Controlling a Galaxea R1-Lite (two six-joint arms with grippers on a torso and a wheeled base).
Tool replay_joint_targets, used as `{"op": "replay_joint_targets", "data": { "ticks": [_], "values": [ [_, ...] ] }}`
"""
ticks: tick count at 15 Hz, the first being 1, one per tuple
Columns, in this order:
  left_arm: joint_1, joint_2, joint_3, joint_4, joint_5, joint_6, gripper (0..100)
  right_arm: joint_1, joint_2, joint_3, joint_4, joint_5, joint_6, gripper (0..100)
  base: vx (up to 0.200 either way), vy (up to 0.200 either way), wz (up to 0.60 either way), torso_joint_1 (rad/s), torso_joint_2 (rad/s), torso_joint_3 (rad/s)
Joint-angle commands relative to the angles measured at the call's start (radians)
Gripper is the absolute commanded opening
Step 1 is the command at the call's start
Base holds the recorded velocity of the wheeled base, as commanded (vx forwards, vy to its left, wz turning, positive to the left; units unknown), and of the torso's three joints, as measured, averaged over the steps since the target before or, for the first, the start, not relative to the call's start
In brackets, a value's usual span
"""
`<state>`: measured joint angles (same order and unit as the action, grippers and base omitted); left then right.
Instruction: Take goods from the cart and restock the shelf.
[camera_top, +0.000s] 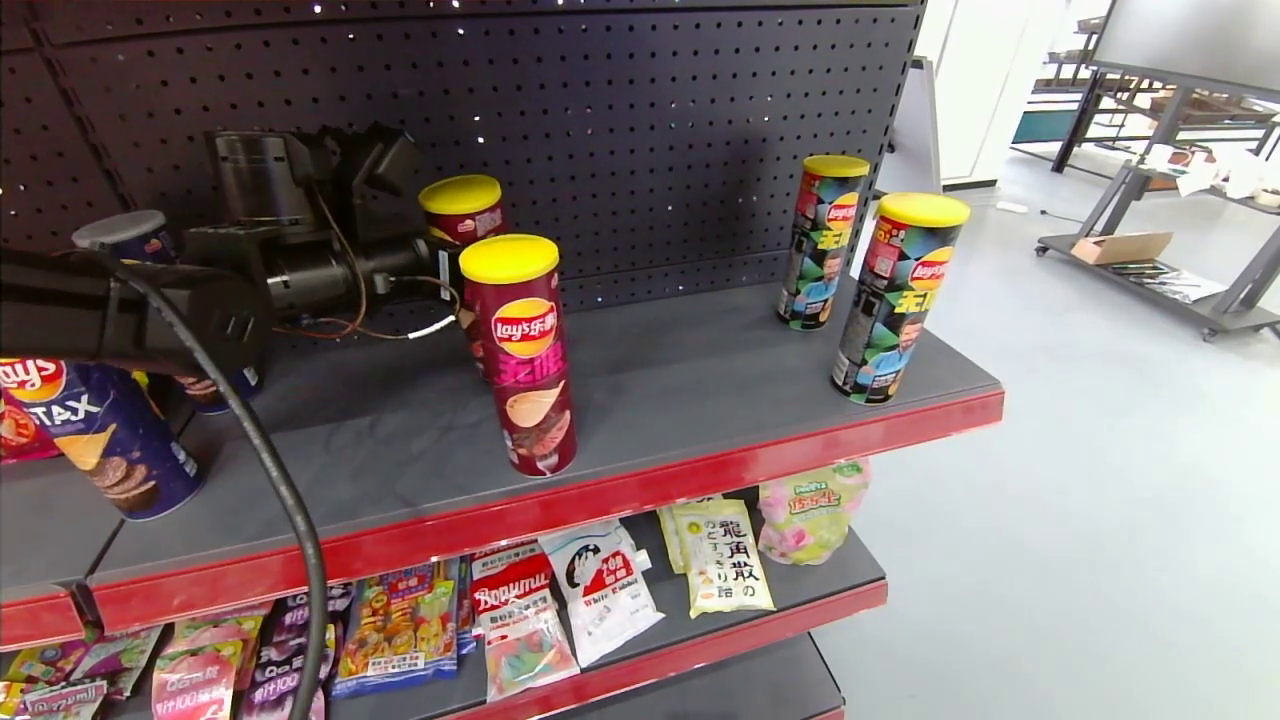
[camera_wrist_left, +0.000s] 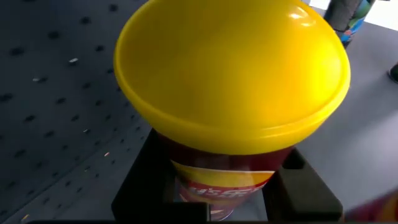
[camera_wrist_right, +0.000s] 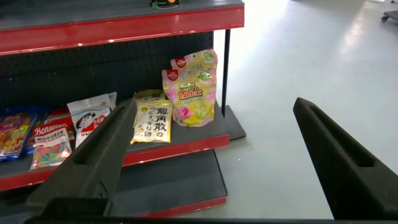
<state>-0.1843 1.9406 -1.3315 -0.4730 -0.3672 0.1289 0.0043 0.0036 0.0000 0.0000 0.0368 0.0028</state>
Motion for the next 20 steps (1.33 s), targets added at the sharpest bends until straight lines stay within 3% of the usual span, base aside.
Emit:
{"op": "replay_joint_targets", "data": {
  "ticks": [1, 11, 12, 20],
  "values": [
    [-0.014, 0.046, -0.037, -0.001, -0.002, 0.0, 0, 0.0, -0.001, 0.0, 0.0, 0.002, 0.0, 100, 0.0, 0.0, 0.0, 0.0, 0.0, 0.0],
    [-0.02, 0.075, -0.058, 0.001, -0.007, 0.0, 0, 0.0, -0.001, 0.0, -0.002, 0.0, 0.0, 100, 0.0, 0.0, 0.0, 0.0, 0.0, 0.0],
    [-0.02, 0.075, -0.055, 0.002, -0.009, 0.001, 100, 0.0, -0.001, 0.0, 0.0, 0.0, 0.0, 100, 0.0, 0.0, 0.0, 0.0, 0.0, 0.0],
    [-0.012, 0.05, -0.026, 0.005, -0.015, -0.005, 100, 0.0, -0.001, 0.0, 0.0, 0.0, 0.0, 100, 0.0, 0.0, 0.0, 0.0, 0.0, 0.0]
  ]
}}
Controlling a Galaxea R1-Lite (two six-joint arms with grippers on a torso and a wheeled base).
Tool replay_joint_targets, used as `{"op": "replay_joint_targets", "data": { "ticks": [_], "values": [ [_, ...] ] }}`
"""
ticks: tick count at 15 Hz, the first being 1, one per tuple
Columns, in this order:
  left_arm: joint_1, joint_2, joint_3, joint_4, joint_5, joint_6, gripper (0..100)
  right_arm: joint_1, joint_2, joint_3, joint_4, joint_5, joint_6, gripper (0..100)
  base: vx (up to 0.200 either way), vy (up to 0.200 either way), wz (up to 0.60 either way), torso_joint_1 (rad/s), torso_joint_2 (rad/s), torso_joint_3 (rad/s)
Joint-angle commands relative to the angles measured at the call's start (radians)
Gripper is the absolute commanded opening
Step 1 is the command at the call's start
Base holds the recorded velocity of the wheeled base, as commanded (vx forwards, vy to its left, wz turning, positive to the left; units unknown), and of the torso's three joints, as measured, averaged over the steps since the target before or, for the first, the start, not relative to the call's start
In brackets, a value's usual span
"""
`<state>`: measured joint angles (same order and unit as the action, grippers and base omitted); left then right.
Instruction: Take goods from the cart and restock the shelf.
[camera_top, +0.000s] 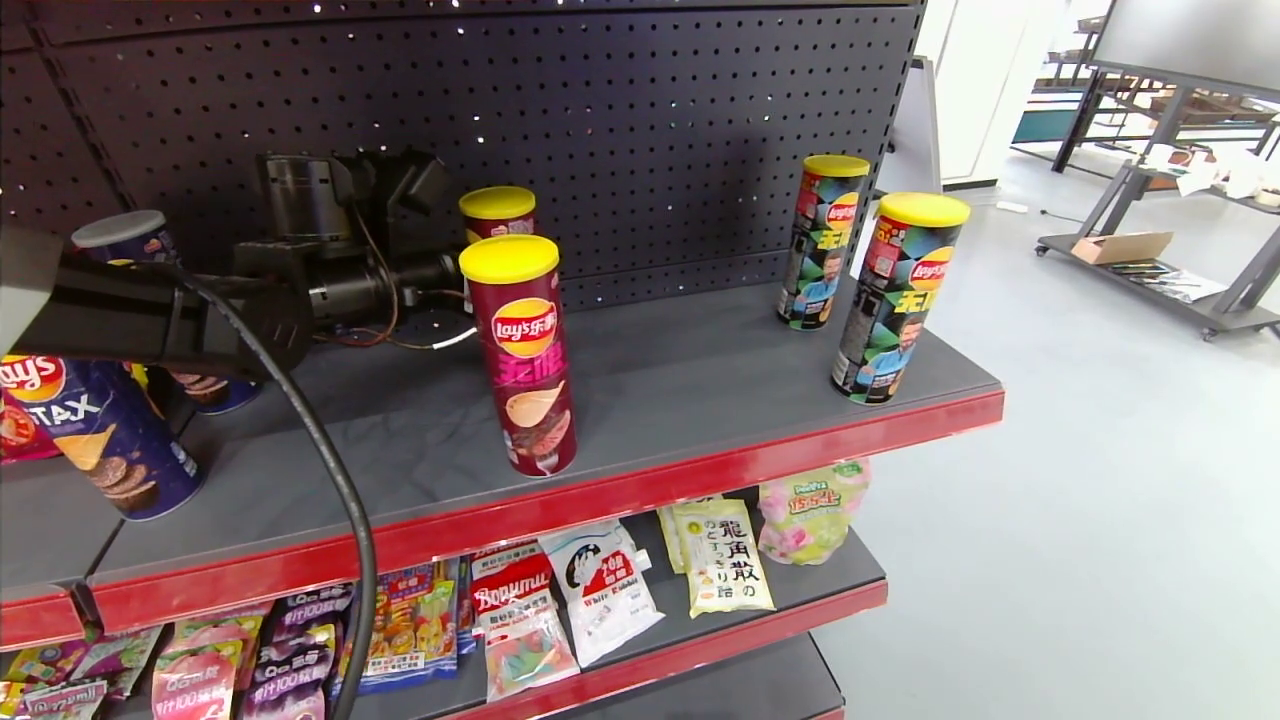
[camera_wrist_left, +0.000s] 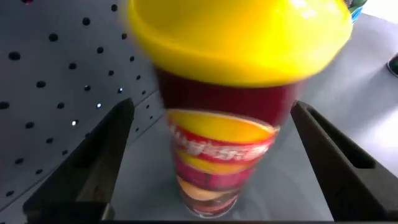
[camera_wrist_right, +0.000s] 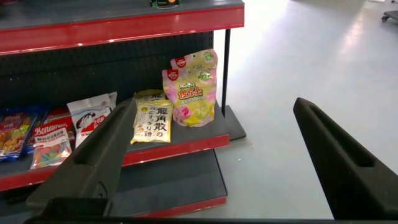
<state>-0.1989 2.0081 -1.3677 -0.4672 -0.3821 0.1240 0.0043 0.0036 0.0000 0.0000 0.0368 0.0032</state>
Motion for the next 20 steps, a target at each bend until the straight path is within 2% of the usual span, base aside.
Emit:
{"op": "replay_joint_targets", "data": {
  "ticks": [1, 6, 9, 11, 12, 13, 14, 15, 16, 18, 19, 20],
  "values": [
    [0.01, -0.049, 0.07, -0.005, 0.0, 0.005, 100, 0.0, -0.001, 0.0, -0.002, 0.002, 0.0, 100, 0.0, 0.0, 0.0, 0.0, 0.0, 0.0],
    [0.069, -0.175, 0.277, -0.007, 0.0, 0.008, 100, 0.0, -0.001, 0.0, -0.002, 0.002, 0.0, 100, 0.0, 0.0, 0.0, 0.0, 0.0, 0.0],
    [0.098, -0.335, 0.444, -0.005, 0.012, 0.009, 100, 0.0, -0.001, 0.0, 0.0, 0.0, 0.0, 100, 0.0, 0.0, 0.0, 0.0, 0.0, 0.0],
    [0.098, -0.537, 0.641, 0.004, 0.109, 0.035, 100, 0.0, -0.001, 0.0, -0.002, 0.0, 0.0, 100, 0.0, 0.0, 0.0, 0.0, 0.0, 0.0],
    [0.098, -0.675, 0.785, 0.004, 0.164, 0.054, 100, 0.0, -0.001, 0.0, 0.0, 0.0, 0.0, 100, 0.0, 0.0, 0.0, 0.0, 0.0, 0.0],
    [0.098, -0.77, 0.869, 0.004, 0.183, 0.06, 100, 0.0, -0.001, 0.0, -0.002, 0.002, 0.0, 100, 0.0, 0.0, 0.0, 0.0, 0.0, 0.0],
    [0.098, -0.967, 0.972, 0.044, 0.181, 0.054, 100, 0.0, -0.001, 0.0, -0.002, 0.002, 0.0, 100, 0.0, 0.0, 0.0, 0.0, 0.0, 0.0],
    [0.102, -1.121, 1.021, 0.114, 0.19, 0.045, 100, 0.0, -0.001, 0.0, 0.0, 0.0, 0.0, 100, 0.0, 0.0, 0.0, 0.0, 0.0, 0.0],
    [0.104, -1.29, 1.064, 0.202, 0.192, 0.019, 100, 0.0, -0.001, 0.0, 0.0, 0.002, 0.0, 100, 0.0, 0.0, 0.0, 0.0, 0.0, 0.0],
    [0.105, -1.533, 1.053, 0.46, 0.239, -0.083, 100, 0.0, -0.001, 0.0, 0.0, 0.0, 0.0, 100, 0.0, 0.0, 0.0, 0.0, 0.0, 0.0],
    [0.104, -1.617, 1.033, 0.556, 0.252, -0.113, 100, 0.0, -0.001, 0.0, 0.0, 0.0, 0.0, 100, 0.0, 0.0, 0.0, 0.0, 0.0, 0.0],
    [0.104, -1.68, 1.042, 0.595, 0.253, -0.119, 100, 0.0, -0.001, 0.0, 0.0, 0.002, 0.0, 100, 0.0, 0.0, 0.0, 0.0, 0.0, 0.0]
  ]
}}
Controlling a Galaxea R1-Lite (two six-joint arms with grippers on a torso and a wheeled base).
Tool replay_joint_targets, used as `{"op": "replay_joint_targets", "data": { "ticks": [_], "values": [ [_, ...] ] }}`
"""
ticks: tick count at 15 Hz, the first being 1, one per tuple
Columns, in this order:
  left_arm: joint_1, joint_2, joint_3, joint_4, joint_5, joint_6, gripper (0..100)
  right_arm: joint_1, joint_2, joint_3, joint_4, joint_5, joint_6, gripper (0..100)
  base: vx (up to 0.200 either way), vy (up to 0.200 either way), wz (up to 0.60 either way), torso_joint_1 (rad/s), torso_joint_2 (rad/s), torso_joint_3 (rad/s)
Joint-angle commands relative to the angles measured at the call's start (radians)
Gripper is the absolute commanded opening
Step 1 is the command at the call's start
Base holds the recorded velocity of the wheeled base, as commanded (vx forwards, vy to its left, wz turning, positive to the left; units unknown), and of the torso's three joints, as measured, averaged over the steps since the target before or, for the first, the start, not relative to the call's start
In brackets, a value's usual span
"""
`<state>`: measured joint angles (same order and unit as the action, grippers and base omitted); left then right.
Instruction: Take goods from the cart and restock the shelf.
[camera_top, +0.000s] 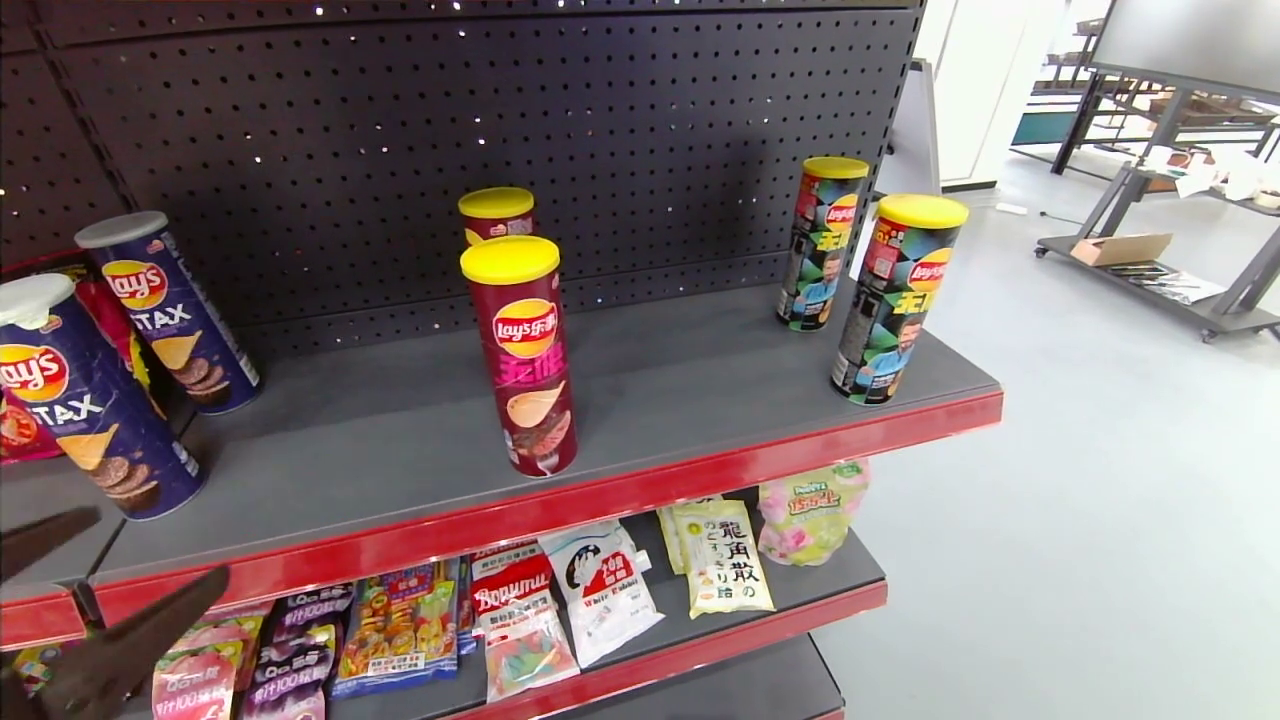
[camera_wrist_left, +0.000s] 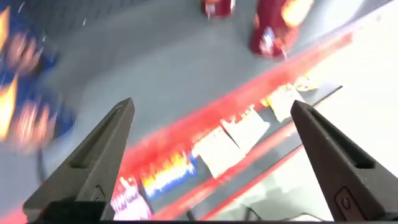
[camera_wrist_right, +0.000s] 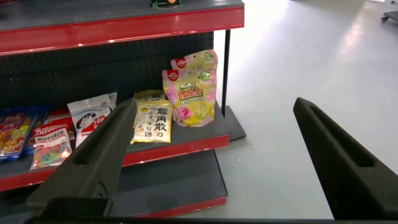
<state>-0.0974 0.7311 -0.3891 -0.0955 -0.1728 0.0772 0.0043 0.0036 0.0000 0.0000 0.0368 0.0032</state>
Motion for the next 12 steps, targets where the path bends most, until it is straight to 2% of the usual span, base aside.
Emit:
{"op": "replay_joint_targets", "data": {
  "ticks": [1, 4, 5, 6, 7, 10, 12],
  "values": [
    [0.002, -0.43, 0.079, 0.221, 0.049, -0.074, 100, 0.0, -0.001, 0.0, 0.0, 0.002, 0.0, 100, 0.0, 0.0, 0.0, 0.0, 0.0, 0.0],
    [0.002, -0.463, 0.118, 0.22, 0.082, -0.074, 100, 0.0, -0.001, 0.0, -0.002, 0.0, 0.0, 100, 0.0, 0.0, 0.0, 0.0, 0.0, 0.0],
    [0.002, -0.516, 0.171, 0.22, 0.085, -0.073, 100, 0.0, -0.001, 0.0, 0.0, 0.002, 0.0, 100, 0.0, 0.0, 0.0, 0.0, 0.0, 0.0],
    [0.002, -0.519, 0.176, 0.22, 0.085, -0.073, 100, 0.0, -0.001, 0.0, -0.002, 0.0, 0.0, 100, 0.0, 0.0, 0.0, 0.0, 0.0, 0.0],
    [0.002, -0.605, 0.22, 0.226, 0.087, -0.073, 100, 0.0, -0.001, 0.0, 0.0, 0.0, 0.0, 100, 0.0, 0.0, 0.0, 0.0, 0.0, 0.0],
    [0.002, -0.633, 0.245, 0.224, 0.139, -0.073, 100, 0.0, -0.001, 0.0, -0.002, 0.0, 0.0, 100, 0.0, 0.0, 0.0, 0.0, 0.0, 0.0],
    [0.002, -0.633, 0.246, 0.224, 0.145, -0.074, 100, 0.0, -0.001, 0.0, -0.002, 0.002, -0.002, 100, 0.0, 0.0, 0.0, 0.0, 0.0, 0.0]
  ]
}}
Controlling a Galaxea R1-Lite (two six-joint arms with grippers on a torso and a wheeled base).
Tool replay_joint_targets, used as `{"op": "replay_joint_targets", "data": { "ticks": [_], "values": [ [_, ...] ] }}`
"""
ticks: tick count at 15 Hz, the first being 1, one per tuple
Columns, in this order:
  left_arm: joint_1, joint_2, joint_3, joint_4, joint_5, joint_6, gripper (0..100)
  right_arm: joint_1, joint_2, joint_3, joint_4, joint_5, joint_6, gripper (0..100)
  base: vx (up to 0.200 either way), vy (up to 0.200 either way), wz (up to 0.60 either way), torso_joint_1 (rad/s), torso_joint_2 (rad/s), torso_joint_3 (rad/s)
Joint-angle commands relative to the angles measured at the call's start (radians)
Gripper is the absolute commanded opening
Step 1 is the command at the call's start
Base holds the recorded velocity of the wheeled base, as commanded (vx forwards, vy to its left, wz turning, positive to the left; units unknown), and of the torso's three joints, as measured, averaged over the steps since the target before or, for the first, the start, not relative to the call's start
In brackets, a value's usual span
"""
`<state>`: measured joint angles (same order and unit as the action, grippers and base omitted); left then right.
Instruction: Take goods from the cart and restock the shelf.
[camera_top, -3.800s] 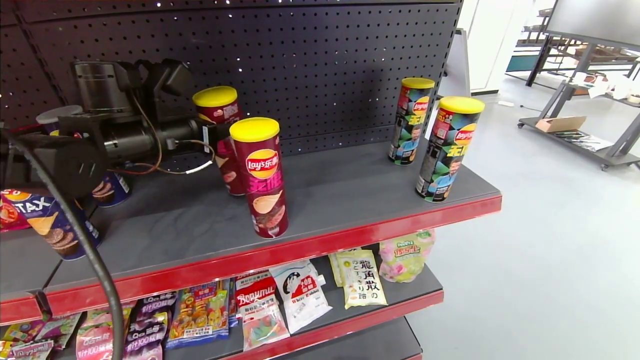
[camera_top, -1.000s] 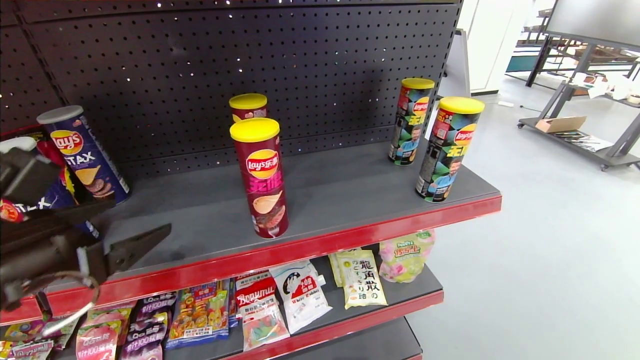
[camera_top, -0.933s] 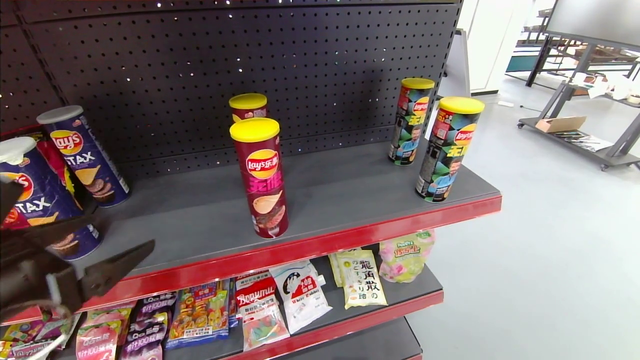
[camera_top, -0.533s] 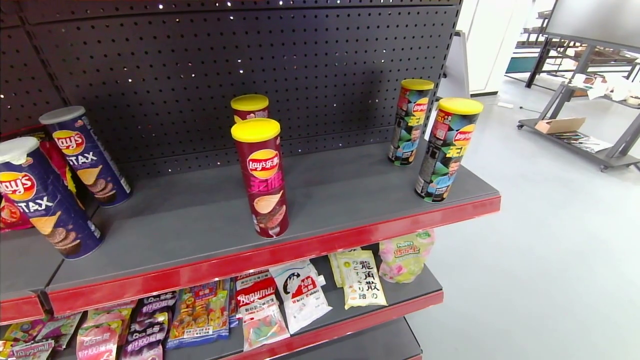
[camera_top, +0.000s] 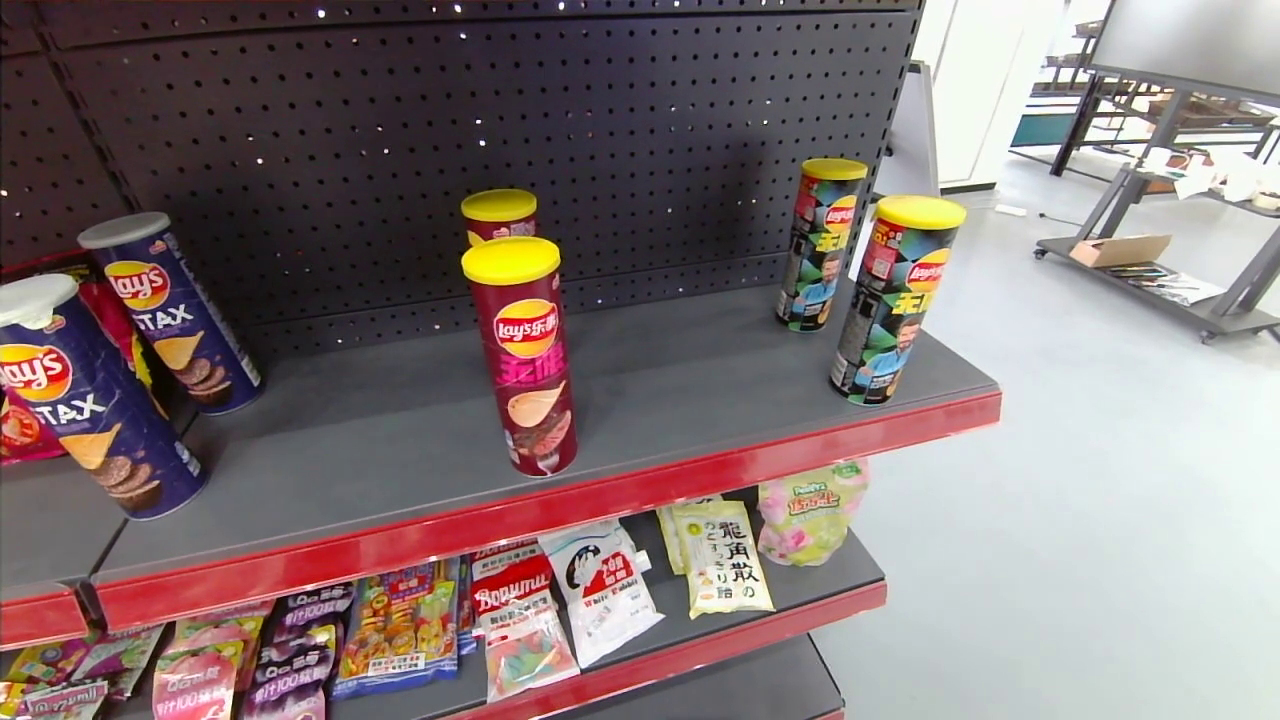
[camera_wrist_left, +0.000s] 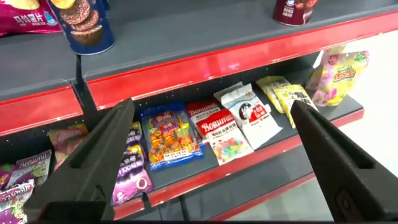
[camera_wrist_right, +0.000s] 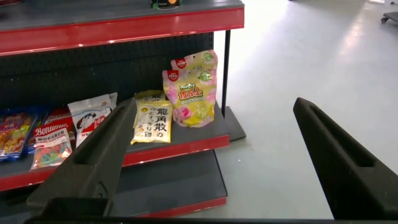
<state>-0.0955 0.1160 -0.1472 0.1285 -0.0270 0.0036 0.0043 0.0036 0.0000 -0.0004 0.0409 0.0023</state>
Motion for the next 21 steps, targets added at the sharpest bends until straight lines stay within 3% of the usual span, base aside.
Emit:
{"op": "replay_joint_targets", "data": {
  "ticks": [1, 4, 12, 16, 20, 21],
  "values": [
    [0.0, -0.019, 0.005, 0.0, -0.001, 0.001, 100, 0.0, -0.001, 0.0, -0.001, 0.002, -0.001, 100, 0.0, 0.0, 0.0, 0.0, 0.0, 0.0],
    [0.0, -0.019, 0.017, -0.003, -0.001, 0.001, 100, 0.0, -0.001, 0.0, -0.001, 0.002, -0.002, 100, 0.0, 0.0, 0.0, 0.0, 0.0, 0.0],
    [0.0, -0.019, 0.043, -0.009, -0.002, 0.007, 100, 0.0, -0.001, 0.0, -0.001, 0.001, 0.001, 100, 0.0, 0.0, 0.6, 0.002, 0.0, 0.004],
    [0.0, -0.019, 0.147, -0.135, 0.012, 0.004, 100, 0.0, -0.002, 0.0, -0.001, 0.002, 0.002, 100, 0.0, 0.0, 0.0, 0.0, 0.0, 0.0],
    [0.0, -0.019, 0.147, -0.127, 0.032, -0.002, 100, 0.0, -0.002, 0.0, -0.001, 0.002, 0.004, 100, 0.0, 0.0, 0.0, 0.0, 0.0, 0.0],
    [0.0, -0.019, 0.147, -0.127, 0.064, -0.002, 100, 0.0, -0.002, 0.0, -0.001, 0.002, 0.002, 100, 0.0, 0.0, 0.0, 0.0, 0.0, 0.0]
  ]
}}
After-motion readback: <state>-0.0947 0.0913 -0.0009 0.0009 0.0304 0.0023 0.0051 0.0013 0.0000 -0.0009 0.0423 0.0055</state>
